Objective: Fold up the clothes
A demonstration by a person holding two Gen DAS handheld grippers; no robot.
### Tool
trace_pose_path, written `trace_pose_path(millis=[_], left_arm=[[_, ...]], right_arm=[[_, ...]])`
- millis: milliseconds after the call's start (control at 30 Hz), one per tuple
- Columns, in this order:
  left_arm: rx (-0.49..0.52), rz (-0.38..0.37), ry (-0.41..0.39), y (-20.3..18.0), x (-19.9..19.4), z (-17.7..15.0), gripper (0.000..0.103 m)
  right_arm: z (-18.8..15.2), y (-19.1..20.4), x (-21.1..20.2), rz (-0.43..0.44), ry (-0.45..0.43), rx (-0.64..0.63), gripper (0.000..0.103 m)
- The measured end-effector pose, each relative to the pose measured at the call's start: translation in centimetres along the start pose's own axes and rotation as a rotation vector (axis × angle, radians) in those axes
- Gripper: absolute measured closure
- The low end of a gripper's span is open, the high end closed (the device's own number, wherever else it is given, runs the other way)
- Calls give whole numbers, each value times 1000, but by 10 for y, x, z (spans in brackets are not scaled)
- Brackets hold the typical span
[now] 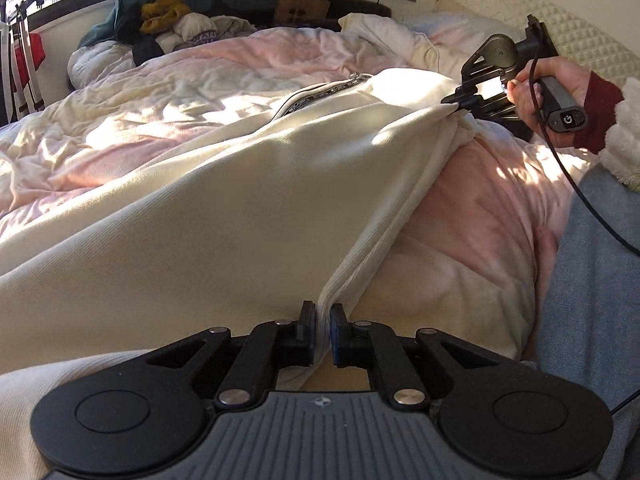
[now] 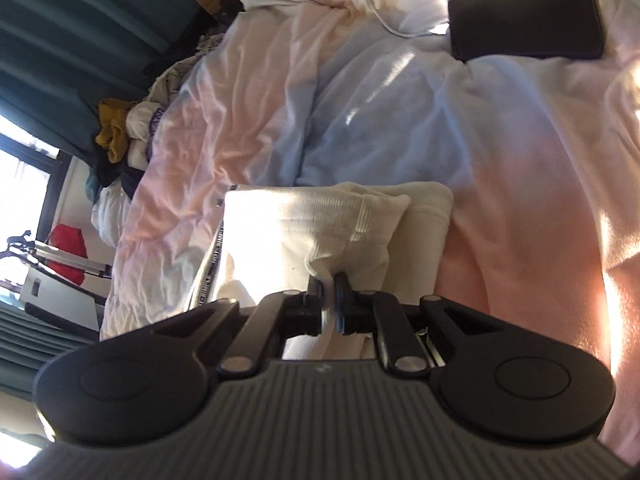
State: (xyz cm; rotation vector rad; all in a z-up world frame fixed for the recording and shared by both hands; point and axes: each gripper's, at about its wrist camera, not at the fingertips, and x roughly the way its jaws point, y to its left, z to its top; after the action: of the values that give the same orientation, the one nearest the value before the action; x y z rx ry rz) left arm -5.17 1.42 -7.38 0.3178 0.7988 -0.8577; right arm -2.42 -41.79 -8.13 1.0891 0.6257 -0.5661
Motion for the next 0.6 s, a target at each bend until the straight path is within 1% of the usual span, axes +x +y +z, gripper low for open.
trace_pose_path(millis=[33, 67, 100, 167, 267, 333, 367, 400, 433, 467, 533, 567, 600], left_arm=[[10, 0, -21, -3, -4, 0, 74], [18, -8, -48, -7, -10, 0, 59], [28, -25, -77, -9, -15, 3, 55], [34, -80, -139, -13, -26, 8, 51], [-19, -156, -209, -9, -35, 24, 45], [-64, -160, -237, 1, -29, 45, 44], [-85, -142, -239, 7, -22, 57, 44], [-89, -126, -222, 16, -11, 69, 42], [-91, -110, -203, 24, 0, 82, 42], [-94, -93, -185, 33, 11, 94, 42], [-98, -61, -147, 50, 32, 118, 43], [-100, -45, -128, 58, 43, 131, 44], [-92, -46, -95, 67, 57, 142, 45]], right_arm=[[0, 2, -1, 2, -6, -7, 93], [-1, 3, -2, -2, -8, -1, 93], [0, 2, -2, -8, -9, 11, 92], [-1, 0, -2, -17, -10, 37, 92], [-3, -5, -6, 1, -13, 81, 91], [-5, -8, -11, 17, -14, 100, 91], [-7, -8, -13, 18, -19, 101, 90], [-9, -9, -15, 18, -23, 101, 90], [-10, -9, -16, 12, -28, 98, 86], [-10, -10, -16, 1, -33, 94, 77], [-9, -11, -13, -13, -42, 88, 69], [-8, -14, -12, -10, -45, 91, 68], [-8, -16, -9, -4, -46, 95, 68]])
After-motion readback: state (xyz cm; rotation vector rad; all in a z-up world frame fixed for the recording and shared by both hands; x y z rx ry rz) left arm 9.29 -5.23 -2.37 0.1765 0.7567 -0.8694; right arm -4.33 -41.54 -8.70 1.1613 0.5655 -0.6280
